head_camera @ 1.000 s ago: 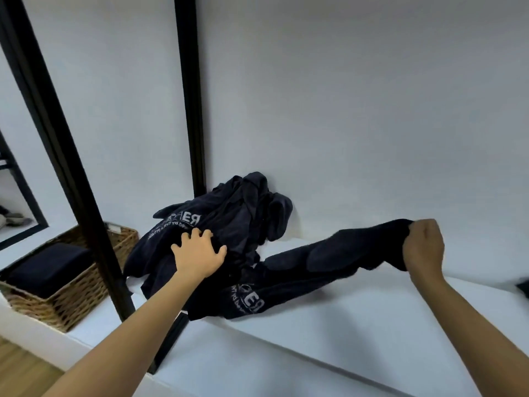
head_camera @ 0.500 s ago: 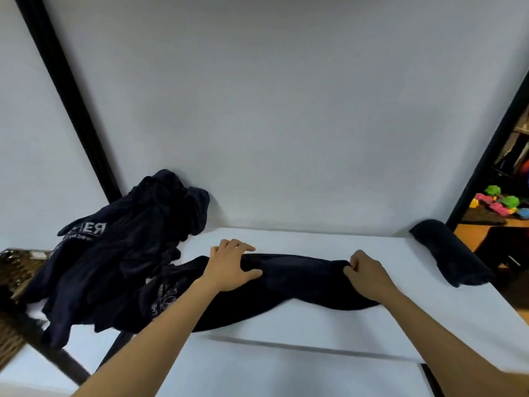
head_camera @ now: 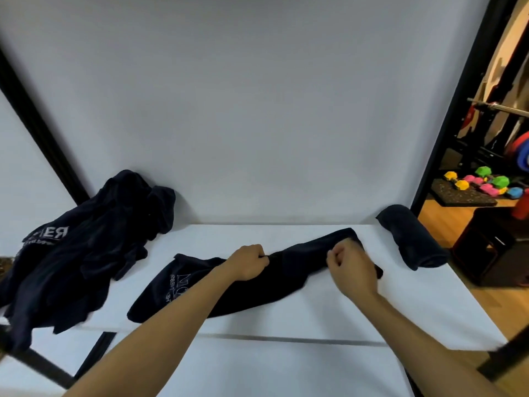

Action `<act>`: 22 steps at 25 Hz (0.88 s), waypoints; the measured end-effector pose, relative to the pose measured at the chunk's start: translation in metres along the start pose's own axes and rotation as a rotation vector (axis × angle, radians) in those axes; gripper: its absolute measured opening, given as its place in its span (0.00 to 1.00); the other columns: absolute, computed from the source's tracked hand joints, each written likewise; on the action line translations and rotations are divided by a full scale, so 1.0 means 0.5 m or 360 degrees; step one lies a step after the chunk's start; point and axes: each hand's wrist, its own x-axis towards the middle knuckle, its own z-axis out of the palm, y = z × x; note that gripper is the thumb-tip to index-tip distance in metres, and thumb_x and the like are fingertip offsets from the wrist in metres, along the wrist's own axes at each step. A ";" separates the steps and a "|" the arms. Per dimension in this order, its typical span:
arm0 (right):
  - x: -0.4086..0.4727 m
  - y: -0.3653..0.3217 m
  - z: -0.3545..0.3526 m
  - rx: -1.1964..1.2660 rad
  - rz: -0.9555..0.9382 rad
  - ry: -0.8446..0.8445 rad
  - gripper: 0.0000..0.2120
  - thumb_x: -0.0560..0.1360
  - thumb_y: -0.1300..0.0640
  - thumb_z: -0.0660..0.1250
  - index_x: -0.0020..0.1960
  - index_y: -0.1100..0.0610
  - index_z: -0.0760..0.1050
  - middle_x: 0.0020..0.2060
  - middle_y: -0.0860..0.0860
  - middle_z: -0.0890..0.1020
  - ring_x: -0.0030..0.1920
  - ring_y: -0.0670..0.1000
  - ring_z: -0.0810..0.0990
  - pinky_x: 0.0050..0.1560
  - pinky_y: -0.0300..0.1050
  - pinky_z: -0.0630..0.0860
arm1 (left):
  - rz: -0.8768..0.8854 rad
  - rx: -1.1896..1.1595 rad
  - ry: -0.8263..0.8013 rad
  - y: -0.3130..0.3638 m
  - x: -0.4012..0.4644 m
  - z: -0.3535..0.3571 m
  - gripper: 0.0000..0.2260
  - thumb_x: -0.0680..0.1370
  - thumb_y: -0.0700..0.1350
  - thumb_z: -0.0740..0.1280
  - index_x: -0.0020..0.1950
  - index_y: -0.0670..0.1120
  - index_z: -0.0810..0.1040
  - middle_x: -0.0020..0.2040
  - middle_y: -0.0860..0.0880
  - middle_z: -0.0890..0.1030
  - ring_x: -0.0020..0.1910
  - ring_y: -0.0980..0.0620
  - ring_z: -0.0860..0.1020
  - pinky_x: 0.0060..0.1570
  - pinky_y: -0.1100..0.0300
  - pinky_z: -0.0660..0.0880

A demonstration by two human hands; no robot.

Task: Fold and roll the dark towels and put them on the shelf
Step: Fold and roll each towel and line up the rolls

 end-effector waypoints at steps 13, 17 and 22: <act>-0.087 -0.133 0.118 -0.0276 0.0324 -0.0601 0.24 0.80 0.38 0.56 0.36 0.55 0.67 0.33 0.49 0.75 0.34 0.49 0.74 0.35 0.44 0.73 | -0.0301 -0.0231 0.0203 -0.133 -0.019 -0.008 0.13 0.78 0.49 0.59 0.36 0.46 0.72 0.36 0.48 0.78 0.36 0.49 0.75 0.37 0.57 0.68; -0.100 -0.155 0.147 0.0199 0.0561 -0.0794 0.15 0.76 0.49 0.66 0.41 0.60 0.72 0.37 0.52 0.78 0.38 0.52 0.77 0.38 0.45 0.73 | -0.0205 -0.0318 0.0106 -0.146 -0.024 -0.010 0.13 0.77 0.50 0.62 0.34 0.47 0.74 0.35 0.50 0.77 0.35 0.50 0.74 0.38 0.58 0.69; -0.088 -0.190 0.100 0.0668 0.0773 -0.0443 0.15 0.78 0.59 0.64 0.35 0.57 0.63 0.33 0.51 0.69 0.35 0.51 0.70 0.36 0.43 0.68 | -0.0087 -0.0835 0.0125 -0.154 -0.027 -0.052 0.14 0.79 0.47 0.63 0.34 0.46 0.70 0.34 0.48 0.74 0.36 0.50 0.72 0.39 0.58 0.66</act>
